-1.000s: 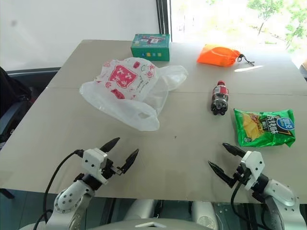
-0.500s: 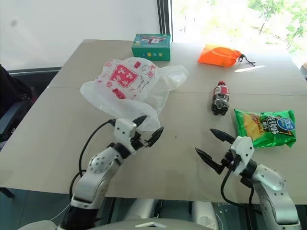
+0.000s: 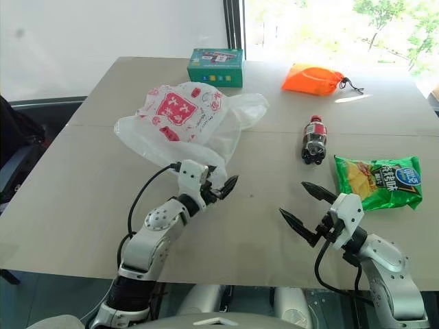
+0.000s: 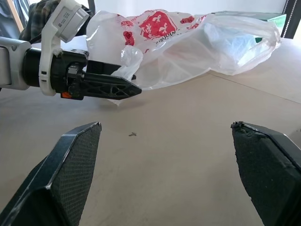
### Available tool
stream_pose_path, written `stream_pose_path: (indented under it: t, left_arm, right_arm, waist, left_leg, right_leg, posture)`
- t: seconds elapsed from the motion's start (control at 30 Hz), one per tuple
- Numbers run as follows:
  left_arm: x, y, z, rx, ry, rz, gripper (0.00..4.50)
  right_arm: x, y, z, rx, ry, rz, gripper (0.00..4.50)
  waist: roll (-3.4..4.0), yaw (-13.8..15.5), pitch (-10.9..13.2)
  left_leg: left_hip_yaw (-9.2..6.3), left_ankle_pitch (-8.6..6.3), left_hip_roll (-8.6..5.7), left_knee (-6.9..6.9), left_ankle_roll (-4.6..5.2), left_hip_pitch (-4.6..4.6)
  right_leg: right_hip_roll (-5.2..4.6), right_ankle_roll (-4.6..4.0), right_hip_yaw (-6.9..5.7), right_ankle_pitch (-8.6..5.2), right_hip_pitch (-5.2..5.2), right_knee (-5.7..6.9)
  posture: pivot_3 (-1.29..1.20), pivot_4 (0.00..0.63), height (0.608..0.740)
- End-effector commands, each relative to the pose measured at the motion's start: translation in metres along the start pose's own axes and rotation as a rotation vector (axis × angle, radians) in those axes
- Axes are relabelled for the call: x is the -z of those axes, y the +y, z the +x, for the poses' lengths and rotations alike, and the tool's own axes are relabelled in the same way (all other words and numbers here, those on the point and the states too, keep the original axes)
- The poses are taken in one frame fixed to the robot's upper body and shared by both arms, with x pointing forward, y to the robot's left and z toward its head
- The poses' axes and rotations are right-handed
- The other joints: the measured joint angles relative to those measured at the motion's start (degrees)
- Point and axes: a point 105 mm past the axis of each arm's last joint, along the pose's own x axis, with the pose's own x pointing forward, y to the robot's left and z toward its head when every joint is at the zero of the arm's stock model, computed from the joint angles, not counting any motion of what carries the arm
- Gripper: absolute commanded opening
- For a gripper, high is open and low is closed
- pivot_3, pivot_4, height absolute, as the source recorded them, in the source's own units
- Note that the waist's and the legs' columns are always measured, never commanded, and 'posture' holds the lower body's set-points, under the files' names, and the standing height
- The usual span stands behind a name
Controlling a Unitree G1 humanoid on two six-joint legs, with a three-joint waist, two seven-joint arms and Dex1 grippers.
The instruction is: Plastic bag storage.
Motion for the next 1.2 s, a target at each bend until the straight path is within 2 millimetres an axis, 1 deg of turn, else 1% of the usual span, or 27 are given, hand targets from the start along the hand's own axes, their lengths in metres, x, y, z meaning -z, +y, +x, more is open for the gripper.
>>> stream_pose_path:
  t: [0.03, 0.07, 0.13, 0.17, 0.2, 0.23, 0.3, 0.33, 0.47, 0.53, 0.6, 0.67, 0.7, 0.77, 0.83, 0.87, 0.97, 1.0, 1.03, 1.07, 1.1, 1.13, 1.17, 1.2]
  left_arm:
    - [-0.007, -0.001, 0.000, 0.027, -0.012, -0.022, 2.37]
    - [-0.006, -0.001, 0.000, 0.038, -0.006, -0.014, 2.11]
    - [-0.005, 0.000, -0.002, 0.049, 0.003, -0.015, 1.26]
    - [-0.004, 0.001, -0.003, 0.050, 0.005, -0.020, 0.78]
    - [-0.005, 0.002, -0.005, 0.049, 0.005, -0.016, 0.20]
    - [-0.005, 0.004, -0.008, 0.041, 0.001, -0.017, 0.04]
    - [-0.008, 0.008, -0.013, 0.023, -0.024, -0.027, 0.04]
    - [-0.011, 0.011, -0.016, 0.010, -0.050, -0.028, 0.04]
    - [-0.032, 0.021, -0.036, -0.050, -0.226, -0.003, 0.04]
    - [-0.041, 0.024, -0.048, -0.083, -0.315, -0.010, 0.04]
    - [-0.047, 0.023, -0.058, -0.090, -0.374, 0.018, 0.04]
    - [-0.049, 0.022, -0.068, -0.099, -0.416, 0.042, 0.04]
    - [-0.051, 0.021, -0.071, -0.104, -0.432, 0.052, 0.04]
    - [-0.054, 0.019, -0.076, -0.113, -0.460, 0.066, 0.04]
    - [-0.056, 0.018, -0.078, -0.128, -0.479, 0.065, 0.04]
    - [-0.057, 0.018, -0.079, -0.133, -0.485, 0.066, 0.04]
    - [-0.055, 0.016, -0.080, -0.139, -0.488, 0.072, 0.04]
    - [-0.055, 0.016, -0.080, -0.144, -0.488, 0.072, 0.04]
    - [-0.055, 0.015, -0.080, -0.149, -0.488, 0.076, 0.00]
    - [-0.055, 0.015, -0.081, -0.154, -0.489, 0.078, 0.00]
    - [-0.055, 0.015, -0.081, -0.157, -0.490, 0.080, 0.00]
    - [-0.055, 0.015, -0.081, -0.163, -0.492, 0.080, 0.00]
    - [-0.055, 0.015, -0.082, -0.165, -0.494, 0.081, 0.00]
    - [-0.055, 0.015, -0.082, -0.167, -0.495, 0.081, 0.00]
  right_arm:
    - [-0.007, -0.004, 0.000, 0.015, -0.030, -0.030, 4.50]
    - [-0.007, -0.004, 0.001, 0.013, -0.031, -0.030, 4.50]
    - [-0.007, -0.005, 0.001, 0.009, -0.033, -0.030, 4.50]
    - [-0.007, -0.005, 0.002, 0.007, -0.033, -0.031, 4.50]
    - [-0.007, -0.007, 0.003, 0.011, -0.027, -0.033, 4.50]
    - [-0.006, -0.011, 0.004, 0.021, -0.016, -0.036, 4.50]
    - [-0.006, -0.020, 0.008, 0.059, 0.002, -0.047, 4.50]
    - [-0.007, -0.029, 0.012, 0.098, 0.012, -0.055, 4.50]
    - [-0.029, -0.064, 0.038, 0.271, -0.047, -0.029, 4.50]
    - [-0.035, -0.081, 0.051, 0.362, -0.025, -0.049, 4.50]
    - [-0.035, -0.102, 0.059, 0.489, 0.042, -0.057, 4.50]
    - [-0.033, -0.127, 0.061, 0.658, 0.117, -0.009, 4.50]
    - [-0.029, -0.135, 0.062, 0.708, 0.164, 0.017, 4.50]
    - [-0.022, -0.145, 0.067, 0.753, 0.236, 0.064, 4.50]
    - [-0.013, -0.151, 0.070, 0.780, 0.307, 0.112, 4.50]
    - [-0.008, -0.152, 0.072, 0.776, 0.336, 0.153, 4.50]
    - [0.002, -0.145, 0.083, 0.719, 0.394, 0.264, 4.50]
    - [0.004, -0.140, 0.089, 0.685, 0.419, 0.299, 4.50]
    - [0.005, -0.136, 0.092, 0.656, 0.440, 0.320, 4.08]
    - [0.005, -0.135, 0.094, 0.653, 0.450, 0.329, 3.97]
    - [0.005, -0.135, 0.094, 0.654, 0.455, 0.333, 3.72]
    - [0.003, -0.138, 0.094, 0.659, 0.449, 0.306, 3.30]
    - [0.001, -0.140, 0.093, 0.659, 0.447, 0.280, 3.06]
    - [0.001, -0.142, 0.093, 0.656, 0.447, 0.262, 3.01]
  waist:
    - [0.00, 0.00, 0.00]
    - [0.00, -0.01, 0.00]
    - [0.00, -0.07, 0.00]
    - [0.00, -0.06, 0.00]
    - [0.00, -0.04, 0.00]
    - [0.00, -0.06, 0.00]
    - [0.01, -0.15, 0.00]
    - [0.00, -0.25, 0.00]
    - [0.00, -0.58, 0.02]
    - [0.00, -0.70, 0.02]
    - [0.00, -0.63, 0.02]
    - [0.01, -0.55, 0.01]
    - [0.01, -0.47, 0.01]
    - [0.01, -0.36, 0.02]
    - [0.01, -0.01, 0.02]
    - [0.01, -0.06, 0.02]
    - [0.01, -0.37, 0.02]
    - [0.01, -0.46, 0.02]
    - [0.01, -0.57, 0.02]
    - [0.01, -0.84, 0.02]
    - [0.01, -1.18, 0.01]
    - [0.02, -1.39, 0.01]
    - [0.02, -1.49, 0.01]
    - [0.02, -1.55, 0.01]
  left_leg:
    - [0.00, 0.00, 0.00, 0.02, 0.00, 0.00]
    - [0.00, 0.00, 0.00, 0.04, 0.00, -0.01]
    - [0.00, 0.00, 0.00, 0.07, 0.00, -0.02]
    - [0.00, 0.00, 0.00, 0.08, 0.00, -0.01]
    - [0.00, 0.00, 0.00, 0.09, 0.00, -0.01]
    - [-0.01, 0.00, 0.00, 0.12, 0.00, -0.02]
    - [0.00, 0.00, 0.00, 0.15, 0.00, -0.01]
    - [0.01, 0.00, 0.00, 0.17, 0.00, -0.01]
    - [0.03, 0.00, 0.02, 0.29, -0.01, -0.03]
    - [0.02, 0.02, 0.06, 0.31, -0.05, -0.03]
    - [0.02, 0.03, 0.06, 0.32, -0.06, -0.03]
    - [0.02, 0.03, 0.03, 0.32, -0.06, -0.05]
    - [0.04, 0.03, 0.01, 0.32, -0.06, -0.06]
    - [0.04, 0.03, -0.04, 0.33, -0.06, -0.14]
    - [0.05, 0.03, -0.08, 0.32, -0.06, -0.18]
    - [0.05, 0.03, -0.08, 0.33, -0.05, -0.20]
    - [0.12, 0.03, -0.08, 0.32, -0.04, -0.18]
    - [0.11, 0.02, -0.06, 0.32, -0.04, -0.18]
    - [0.10, 0.02, -0.06, 0.31, -0.03, -0.18]
    - [0.09, 0.02, -0.05, 0.31, -0.02, -0.18]
    - [0.10, 0.02, -0.05, 0.31, -0.02, -0.17]
    - [0.10, -0.03, -0.05, 0.31, 0.06, -0.16]
    - [0.10, -0.10, -0.05, 0.31, 0.19, -0.15]
    - [0.10, -0.12, -0.05, 0.31, 0.22, -0.14]
  right_leg:
    - [0.00, 0.00, 0.00, 0.00, 0.00, 0.01]
    - [0.00, 0.00, 0.01, 0.00, 0.00, 0.02]
    - [0.00, 0.00, 0.02, 0.00, 0.00, 0.04]
    - [0.00, 0.00, 0.02, 0.00, 0.00, 0.05]
    - [0.00, 0.00, 0.02, 0.00, 0.00, 0.07]
    - [0.00, 0.00, 0.02, 0.00, 0.00, 0.08]
    - [0.00, 0.00, 0.03, 0.00, 0.00, 0.12]
    - [-0.02, 0.00, 0.04, 0.00, 0.00, 0.15]
    - [-0.05, 0.00, 0.14, 0.00, -0.06, 0.32]
    - [-0.20, -0.01, 0.16, 0.00, -0.09, 0.40]
    - [-0.22, -0.01, 0.14, 0.00, -0.10, 0.42]
    - [-0.23, -0.01, 0.13, 0.00, -0.11, 0.42]
    - [-0.22, -0.02, 0.15, 0.00, -0.13, 0.42]
    - [-0.21, -0.01, 0.14, 0.00, -0.21, 0.43]
    - [-0.18, -0.01, 0.13, 0.00, -0.24, 0.41]
    - [-0.15, -0.01, 0.13, 0.00, -0.23, 0.40]
    - [-0.12, -0.01, 0.18, 0.00, -0.23, 0.41]
    - [-0.10, -0.01, 0.18, 0.00, -0.23, 0.42]
    - [-0.09, -0.01, 0.17, 0.00, -0.24, 0.43]
    - [-0.07, -0.01, 0.16, 0.00, -0.24, 0.42]
    - [-0.07, -0.01, 0.16, 0.00, -0.23, 0.43]
    - [-0.07, -0.01, 0.16, 0.00, -0.22, 0.45]
    - [-0.05, -0.01, 0.16, 0.00, -0.23, 0.45]
    - [-0.04, -0.01, 0.14, 0.00, -0.23, 0.47]
  posture:
    - [0.00, 0.150, 0.740]
    - [0.00, 0.150, 0.740]
    - [0.00, 0.150, 0.740]
    - [0.00, 0.150, 0.740]
    - [0.00, 0.150, 0.740]
    - [0.00, 0.150, 0.740]
    - [0.00, 0.150, 0.740]
    - [0.00, 0.150, 0.740]
    - [0.00, 0.150, 0.740]
    - [0.00, 0.150, 0.740]
    - [0.00, 0.150, 0.740]
    - [0.00, 0.150, 0.740]
    - [0.00, 0.150, 0.740]
    - [0.00, 0.150, 0.740]
    - [0.00, 0.150, 0.740]
    - [0.00, 0.150, 0.740]
    - [0.00, 0.150, 0.740]
    - [0.00, 0.150, 0.740]
    - [0.00, 0.150, 0.740]
    - [0.00, 0.150, 0.740]
    - [0.00, 0.150, 0.740]
    - [0.00, 0.150, 0.740]
    - [0.00, 0.150, 0.740]
    - [0.00, 0.150, 0.740]
